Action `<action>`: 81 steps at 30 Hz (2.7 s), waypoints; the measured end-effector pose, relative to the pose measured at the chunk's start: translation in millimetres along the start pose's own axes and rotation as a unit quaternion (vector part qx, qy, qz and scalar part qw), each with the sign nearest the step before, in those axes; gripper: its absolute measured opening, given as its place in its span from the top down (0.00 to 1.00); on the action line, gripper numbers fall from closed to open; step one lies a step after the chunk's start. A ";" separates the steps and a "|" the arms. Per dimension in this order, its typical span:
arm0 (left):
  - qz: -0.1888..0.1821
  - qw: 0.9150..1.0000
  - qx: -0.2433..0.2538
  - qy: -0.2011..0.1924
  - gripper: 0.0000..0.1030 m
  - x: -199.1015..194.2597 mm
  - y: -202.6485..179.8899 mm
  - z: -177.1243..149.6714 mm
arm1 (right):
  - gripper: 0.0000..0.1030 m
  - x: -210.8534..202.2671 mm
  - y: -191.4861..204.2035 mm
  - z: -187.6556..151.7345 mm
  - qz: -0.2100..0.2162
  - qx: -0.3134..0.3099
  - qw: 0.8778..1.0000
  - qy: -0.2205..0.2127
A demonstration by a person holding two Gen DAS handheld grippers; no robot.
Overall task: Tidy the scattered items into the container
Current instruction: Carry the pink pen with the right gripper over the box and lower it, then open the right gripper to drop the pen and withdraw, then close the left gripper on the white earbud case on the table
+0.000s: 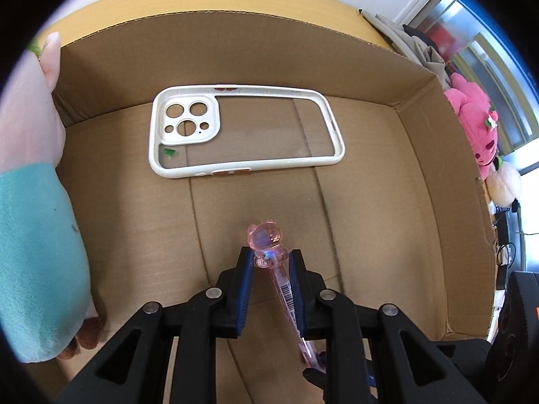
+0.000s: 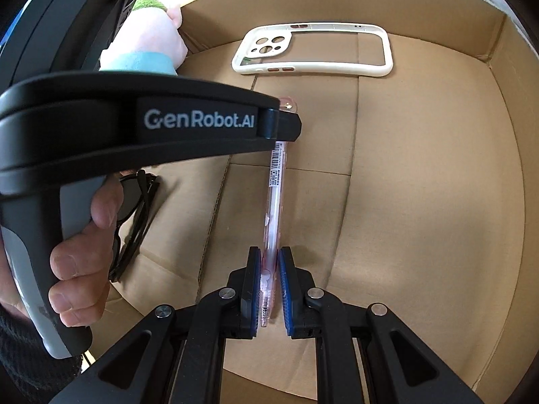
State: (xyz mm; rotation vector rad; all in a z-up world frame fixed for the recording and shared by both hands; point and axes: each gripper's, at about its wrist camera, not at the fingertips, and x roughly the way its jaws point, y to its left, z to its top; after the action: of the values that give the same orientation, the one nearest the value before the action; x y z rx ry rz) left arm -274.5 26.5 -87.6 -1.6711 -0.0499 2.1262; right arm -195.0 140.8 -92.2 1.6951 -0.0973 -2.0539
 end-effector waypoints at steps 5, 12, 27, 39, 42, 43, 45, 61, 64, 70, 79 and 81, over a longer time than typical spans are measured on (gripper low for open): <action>-0.016 0.999 -0.006 -0.041 0.76 -25.3 0.4 -6.8 | 0.56 -13.0 -4.3 -5.6 -0.002 0.009 1.000 -0.020; 0.016 0.982 0.003 -0.186 0.39 -120.1 -10.3 -59.8 | 0.06 -83.4 8.4 -44.8 -0.017 -0.014 0.991 -0.134; 0.111 0.942 -0.010 -0.317 0.24 -204.1 -32.8 -211.6 | 0.04 -147.4 55.4 -145.5 -0.122 -0.066 0.958 -0.251; 0.132 0.937 0.000 -0.324 0.24 -203.0 -56.6 -263.1 | 0.04 -160.5 58.4 -195.9 -0.140 -0.075 0.947 -0.280; 0.133 0.937 0.001 -0.324 0.24 -203.1 -60.8 -265.1 | 0.04 -163.7 54.6 -198.7 -0.138 -0.072 0.946 -0.284; 0.134 0.936 0.001 -0.325 0.24 -203.4 -62.3 -265.0 | 0.04 -164.7 53.7 -199.5 -0.138 -0.072 0.946 -0.285; 0.134 0.936 -0.001 -0.327 0.24 -203.6 -63.8 -264.3 | 0.04 -166.1 52.5 -200.8 -0.135 -0.073 0.946 -0.286; 0.137 0.948 0.009 -0.288 0.24 -175.0 -72.8 -251.7 | 0.04 -163.0 25.6 -208.6 -0.118 -0.053 0.949 -0.288; 0.132 0.951 0.007 -0.281 0.24 -168.9 -68.8 -252.3 | 0.04 -155.8 23.2 -209.6 -0.116 -0.051 0.952 -0.277; 0.111 0.962 -0.005 -0.247 0.24 -149.4 -49.2 -255.7 | 0.04 -117.3 29.8 -207.8 -0.082 -0.059 0.968 -0.229; 0.039 0.985 -0.026 -0.164 0.25 -105.3 -3.6 -246.8 | 0.04 -44.8 58.4 -201.1 -0.024 -0.083 0.981 -0.174; 0.012 0.989 -0.020 -0.146 0.26 -96.0 1.0 -244.1 | 0.04 -36.0 64.6 -199.4 -0.014 -0.090 0.980 -0.179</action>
State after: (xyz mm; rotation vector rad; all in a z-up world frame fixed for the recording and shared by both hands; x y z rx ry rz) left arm -29.8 -65.5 -66.1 -1.3735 -0.1606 2.3873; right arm 17.5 145.5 -83.7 1.2149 -0.0019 -2.2923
